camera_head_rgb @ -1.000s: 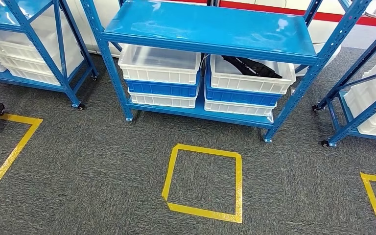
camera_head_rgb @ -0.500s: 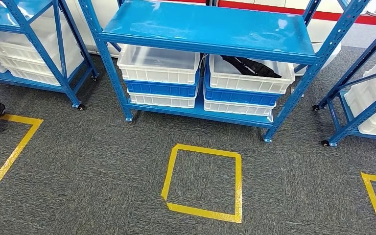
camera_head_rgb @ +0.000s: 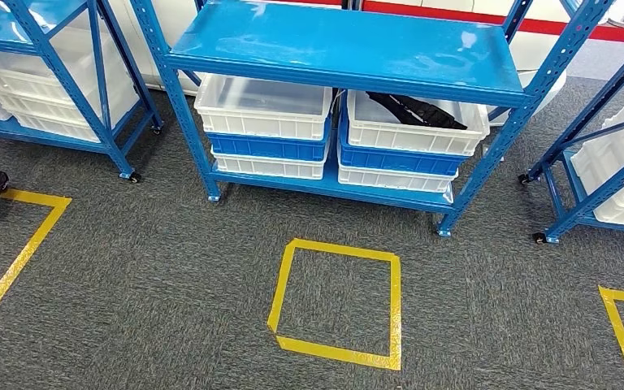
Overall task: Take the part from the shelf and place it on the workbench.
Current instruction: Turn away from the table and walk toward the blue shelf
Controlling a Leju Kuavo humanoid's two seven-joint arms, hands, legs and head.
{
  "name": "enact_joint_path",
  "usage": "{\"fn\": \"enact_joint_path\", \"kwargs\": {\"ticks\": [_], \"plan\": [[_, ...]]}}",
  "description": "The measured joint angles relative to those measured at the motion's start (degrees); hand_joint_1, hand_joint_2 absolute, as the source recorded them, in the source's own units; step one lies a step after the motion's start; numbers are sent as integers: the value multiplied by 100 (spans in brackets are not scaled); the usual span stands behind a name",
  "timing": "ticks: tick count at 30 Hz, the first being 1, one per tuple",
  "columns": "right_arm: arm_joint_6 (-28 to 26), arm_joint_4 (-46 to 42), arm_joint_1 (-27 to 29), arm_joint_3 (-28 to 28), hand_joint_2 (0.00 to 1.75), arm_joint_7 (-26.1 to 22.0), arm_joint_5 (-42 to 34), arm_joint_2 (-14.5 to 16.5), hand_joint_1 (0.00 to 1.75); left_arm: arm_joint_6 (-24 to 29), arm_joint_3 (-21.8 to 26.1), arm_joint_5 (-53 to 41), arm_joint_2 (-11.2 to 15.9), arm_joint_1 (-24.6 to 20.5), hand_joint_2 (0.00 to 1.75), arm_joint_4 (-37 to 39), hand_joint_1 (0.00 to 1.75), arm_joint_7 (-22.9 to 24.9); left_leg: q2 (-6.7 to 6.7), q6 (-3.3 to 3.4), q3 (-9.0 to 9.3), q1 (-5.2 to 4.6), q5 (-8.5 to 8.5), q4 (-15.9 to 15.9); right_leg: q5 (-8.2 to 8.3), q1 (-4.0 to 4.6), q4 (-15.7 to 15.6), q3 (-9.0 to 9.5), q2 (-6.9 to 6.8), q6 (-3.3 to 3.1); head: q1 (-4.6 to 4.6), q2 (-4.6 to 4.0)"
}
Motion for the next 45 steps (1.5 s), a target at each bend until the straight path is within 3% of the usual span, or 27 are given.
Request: {"fn": "enact_joint_path", "kwargs": {"ticks": [5,10,12,14,16,17,19,20,22,26,27,29,31,32,33,35,36,38,41,43,45], "plan": [[12,0,2,1,0,4,17,0,0,1,-2,0,4,3,0,0,0,73,-1,22,-7,-13,-8,15,7,-16,-11,3,1,15,0,0],[17,0,4,1,0,1,38,1,0,1,-4,0,4,2,0,0,0,92,33,144,36,-13,39,-71,-8,-28,17,-38,-47,74,3,0],[17,0,-1,1,0,-2,49,-2,0,-1,-4,0,-5,6,0,0,0,94,86,205,80,22,94,-167,-193,-13,395,-238,-210,49,20,0],[17,0,-8,1,0,-4,60,-3,0,-1,-4,2,-7,17,0,0,0,94,146,218,78,20,102,-181,-500,-37,1135,-610,-336,14,33,0],[17,0,3,1,0,-5,66,-4,0,-1,-5,5,-7,24,0,0,0,94,193,203,67,26,95,-180,-626,-84,1584,-841,-372,69,34,0],[17,0,12,1,0,-5,68,-5,0,-1,-6,6,-10,24,0,0,0,94,203,183,67,37,90,-178,-563,-114,1489,-790,-385,131,36,0],[15,0,18,1,0,-8,72,-8,0,-4,-8,7,-17,24,0,0,0,96,210,110,81,68,71,-169,-301,-185,746,-386,-437,275,42,0],[14,0,12,1,0,-10,73,-2,0,-6,-9,7,-15,25,0,1,0,98,212,54,88,68,50,-158,-189,-196,374,-173,-461,309,53,0],[13,0,0,2,0,-19,73,7,0,-6,-10,7,-7,26,0,3,0,102,218,-48,108,57,17,-151,-91,-181,10,47,-482,258,58,0],[11,0,2,2,0,-22,73,-4,0,-7,-11,7,-11,24,0,3,0,107,234,-148,111,116,-92,-35,-91,-149,11,85,-448,44,39,0],[11,0,2,2,0,-22,73,-3,0,-6,-12,7,-15,23,0,2,0,107,231,-157,16,124,-224,193,-95,-151,5,105,-445,-1,36,0],[11,0,3,2,0,-22,73,-1,0,-7,-13,7,-19,26,0,2,0,108,215,-152,-354,116,-587,965,-122,-120,4,136,-442,-70,31,0],[13,0,5,2,0,-22,73,-2,0,-7,-16,7,-20,35,0,2,0,118,200,-136,-691,109,-737,1552,-147,-80,6,170,-427,-111,32,0],[15,0,6,2,0,-22,73,-2,0,-7,-18,7,-19,39,0,2,0,123,197,-119,-721,107,-641,1541,-160,-67,8,195,-411,-124,32,0],[19,0,5,2,0,-22,74,-2,0,-6,-20,7,-17,40,0,2,0,126,197,-97,-639,104,-442,1301,-176,-59,8,225,-393,-129,32,0],[25,0,2,2,0,-22,76,2,0,-5,-22,7,-13,38,0,2,0,127,185,-55,-300,89,-20,509,-220,-39,14,271,-362,-101,28,0],[26,0,-1,2,0,-23,78,4,0,-5,-23,7,-12,33,0,2,0,127,177,-45,-168,75,89,213,-242,-28,17,287,-354,-71,28,0],[26,0,-5,2,0,-24,80,4,0,-5,-26,7,-12,23,0,2,0,128,161,-36,-88,26,99,10,-264,-21,8,275,-348,-6,28,0],[26,0,-3,3,0,-31,83,3,0,-5,-29,7,-14,21,0,2,0,128,162,46,-79,8,131,-52,-301,-51,39,242,-364,76,27,0],[26,0,-4,3,0,-36,91,2,0,-4,-31,7,-13,18,0,2,0,128,170,98,-62,20,148,-90,-494,-44,463,12,-385,68,42,0],[26,0,-4,3,0,-38,97,0,0,-3,-35,7,-10,15,0,2,0,128,176,130,-61,3,135,-91,-759,-42,1222,-408,-391,31,50,0]]}}
